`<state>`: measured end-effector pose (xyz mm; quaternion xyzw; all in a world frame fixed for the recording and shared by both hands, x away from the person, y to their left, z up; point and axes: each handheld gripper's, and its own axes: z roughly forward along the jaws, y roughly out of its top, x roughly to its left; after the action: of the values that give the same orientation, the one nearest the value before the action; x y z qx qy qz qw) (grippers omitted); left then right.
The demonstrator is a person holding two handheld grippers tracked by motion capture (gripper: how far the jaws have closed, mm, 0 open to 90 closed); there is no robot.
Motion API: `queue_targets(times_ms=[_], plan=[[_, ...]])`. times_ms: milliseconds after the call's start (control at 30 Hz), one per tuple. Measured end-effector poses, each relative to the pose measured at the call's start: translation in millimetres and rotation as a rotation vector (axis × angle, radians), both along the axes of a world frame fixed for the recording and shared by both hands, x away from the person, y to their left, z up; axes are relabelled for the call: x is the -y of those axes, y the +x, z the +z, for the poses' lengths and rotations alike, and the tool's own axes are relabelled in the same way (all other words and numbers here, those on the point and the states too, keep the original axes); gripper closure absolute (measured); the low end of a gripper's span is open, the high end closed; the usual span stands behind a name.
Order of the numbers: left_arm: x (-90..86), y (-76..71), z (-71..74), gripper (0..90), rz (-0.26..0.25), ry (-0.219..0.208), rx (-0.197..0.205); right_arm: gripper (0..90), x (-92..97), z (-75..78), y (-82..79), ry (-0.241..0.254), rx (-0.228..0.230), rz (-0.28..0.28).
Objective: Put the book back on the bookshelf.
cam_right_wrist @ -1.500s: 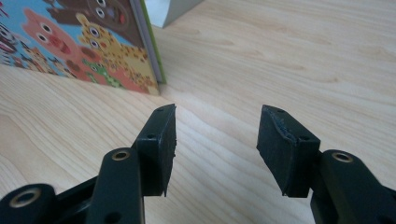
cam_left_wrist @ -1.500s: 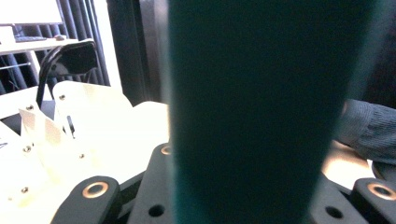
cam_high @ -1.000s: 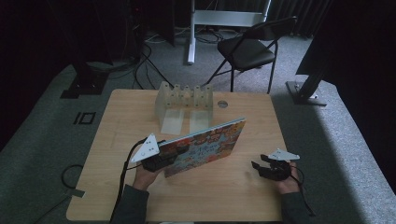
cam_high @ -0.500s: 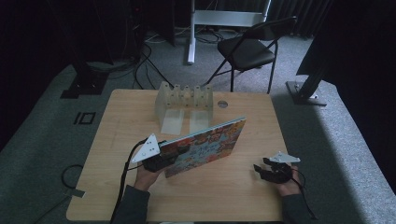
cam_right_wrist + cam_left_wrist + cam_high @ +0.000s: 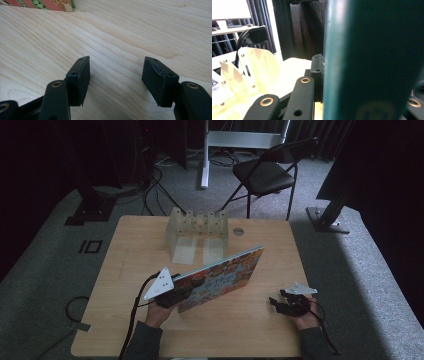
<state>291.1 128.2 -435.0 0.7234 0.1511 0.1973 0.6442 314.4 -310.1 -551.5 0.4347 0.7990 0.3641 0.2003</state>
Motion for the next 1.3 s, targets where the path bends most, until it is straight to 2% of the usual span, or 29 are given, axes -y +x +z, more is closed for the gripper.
queue_targets(times_ms=[167, 367, 567, 800, 1300], plan=[[0.8, -2.0, -1.0, 79.6, 0.004, -0.009, 0.004, 37.2, -0.1, -0.7, 0.8, 0.006, 0.001, 0.001], [3.2, -7.7, -0.7, 79.7, 0.01, 0.008, 0.023, 36.0, -0.2, -0.8, 1.4, 0.006, 0.0, 0.0], [3.9, -12.2, -1.9, 79.8, 0.026, 0.004, 0.033, 32.5, -0.6, -1.0, 1.9, 0.004, -0.004, 0.01], [2.4, -14.5, -2.5, 80.2, 0.051, -0.007, 0.03, 28.1, -1.3, -1.2, 2.6, 0.0, -0.008, 0.015], [-4.9, -20.0, -2.6, 80.3, 0.1, -0.012, 0.026, 27.2, -2.2, -1.2, 3.1, 0.001, -0.01, 0.012]])
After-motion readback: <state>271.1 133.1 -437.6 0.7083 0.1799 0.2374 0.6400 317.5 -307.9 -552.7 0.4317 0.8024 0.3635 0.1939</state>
